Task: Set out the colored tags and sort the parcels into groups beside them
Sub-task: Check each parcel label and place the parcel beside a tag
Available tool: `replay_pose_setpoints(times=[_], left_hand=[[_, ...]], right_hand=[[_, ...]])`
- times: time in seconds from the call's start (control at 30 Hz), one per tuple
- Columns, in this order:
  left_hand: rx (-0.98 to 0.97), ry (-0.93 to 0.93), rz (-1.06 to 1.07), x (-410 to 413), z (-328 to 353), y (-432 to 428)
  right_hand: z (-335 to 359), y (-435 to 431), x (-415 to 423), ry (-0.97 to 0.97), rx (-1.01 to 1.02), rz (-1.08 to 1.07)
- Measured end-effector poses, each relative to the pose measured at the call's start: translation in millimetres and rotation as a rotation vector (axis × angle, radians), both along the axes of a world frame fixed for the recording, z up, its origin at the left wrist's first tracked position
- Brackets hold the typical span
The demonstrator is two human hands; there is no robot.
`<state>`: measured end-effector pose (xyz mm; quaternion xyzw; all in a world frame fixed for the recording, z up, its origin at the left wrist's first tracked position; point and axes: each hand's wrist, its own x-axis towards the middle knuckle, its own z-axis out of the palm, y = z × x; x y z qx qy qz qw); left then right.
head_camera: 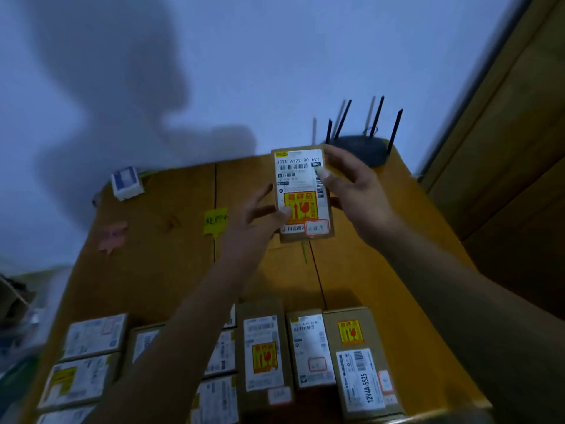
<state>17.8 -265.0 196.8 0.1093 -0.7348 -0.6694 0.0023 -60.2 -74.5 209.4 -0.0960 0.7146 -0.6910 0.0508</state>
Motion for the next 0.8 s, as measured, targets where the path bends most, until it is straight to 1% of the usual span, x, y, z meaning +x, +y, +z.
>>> replay_pose_setpoints(times=[0.17,0.4,0.47,0.57,0.7,0.8], left_hand=[[-0.015,0.040,-0.004,16.7,43.2,-14.2],[-0.006,0.037,-0.001,29.1,61.4,-19.6],[0.029,0.033,-0.001,29.7,58.0,-18.3],[0.047,-0.001,0.007,32.9,45.3,-14.7],[0.069,-0.118,-0.031,41.4,12.2,-10.4],[0.067,-0.186,-0.069,46.9,-13.1,-12.9]], right_hand=[[53.6,-10.4,12.0,0.069,0.051,0.082],[70.4,-11.1,23.6,0.065,0.070,0.102],[66.6,-9.5,28.0,0.028,0.045,0.074],[50.0,-7.0,40.5,-0.077,0.032,0.018],[11.5,-1.5,63.6,-0.209,0.007,-0.002],[-12.2,-0.6,77.5,-0.264,0.036,0.004]])
